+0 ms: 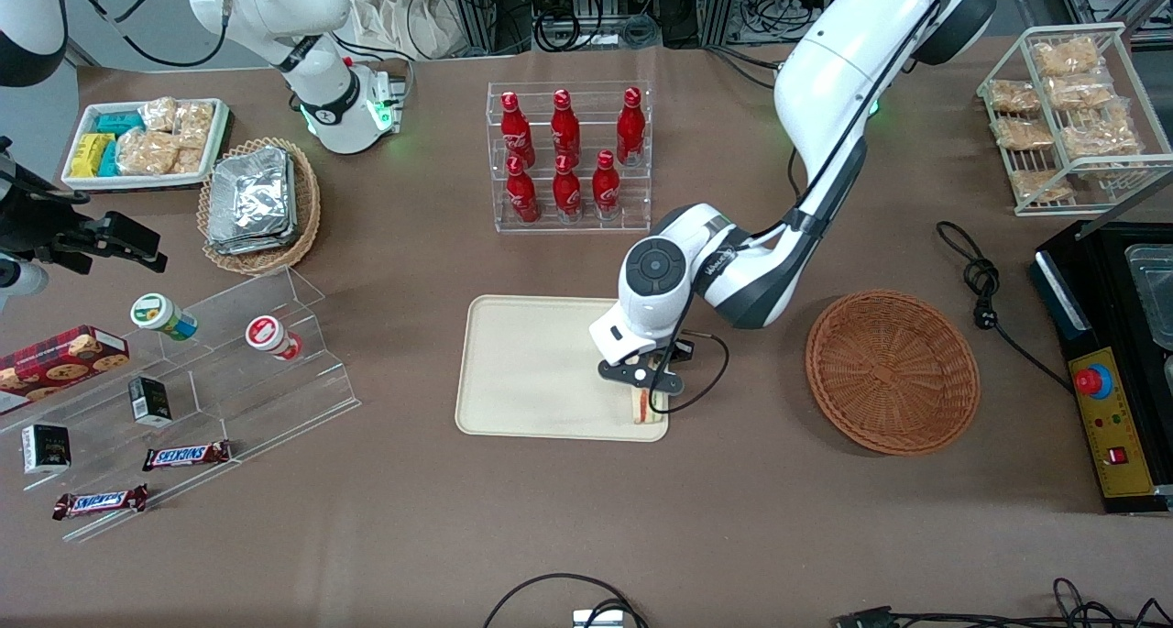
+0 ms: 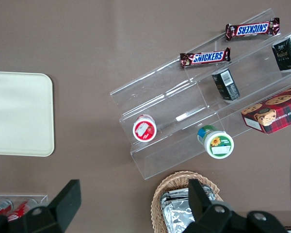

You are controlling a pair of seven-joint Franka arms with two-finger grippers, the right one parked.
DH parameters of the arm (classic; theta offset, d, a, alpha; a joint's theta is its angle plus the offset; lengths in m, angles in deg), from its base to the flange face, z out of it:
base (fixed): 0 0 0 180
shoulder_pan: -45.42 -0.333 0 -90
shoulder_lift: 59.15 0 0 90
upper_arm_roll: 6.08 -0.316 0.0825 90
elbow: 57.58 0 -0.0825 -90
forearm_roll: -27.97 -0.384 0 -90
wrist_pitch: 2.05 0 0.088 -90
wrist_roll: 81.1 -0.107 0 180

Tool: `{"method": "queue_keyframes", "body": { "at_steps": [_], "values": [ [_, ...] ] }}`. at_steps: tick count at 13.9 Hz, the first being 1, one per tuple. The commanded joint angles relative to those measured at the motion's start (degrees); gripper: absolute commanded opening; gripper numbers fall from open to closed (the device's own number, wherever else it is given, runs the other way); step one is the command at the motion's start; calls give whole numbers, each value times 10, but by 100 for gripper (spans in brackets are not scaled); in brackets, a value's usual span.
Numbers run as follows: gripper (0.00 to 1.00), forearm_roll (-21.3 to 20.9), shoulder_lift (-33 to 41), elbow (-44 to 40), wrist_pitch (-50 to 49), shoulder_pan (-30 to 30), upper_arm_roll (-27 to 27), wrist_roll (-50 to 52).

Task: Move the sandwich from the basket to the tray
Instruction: 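Lower the sandwich onto the tray and open the left gripper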

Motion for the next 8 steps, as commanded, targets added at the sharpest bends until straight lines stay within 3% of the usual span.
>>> {"method": "queue_keyframes", "body": {
  "at_steps": [1,3,4,6,8],
  "values": [
    [0,-6,-14,-19,6,18,-12,13],
    [9,-3,-14,-18,7,30,-23,15],
    [31,-1,-15,-18,8,30,-23,15],
    [100,-4,-17,-15,27,31,-25,15],
    [100,2,-10,-1,55,30,-28,15]
  ]
}}
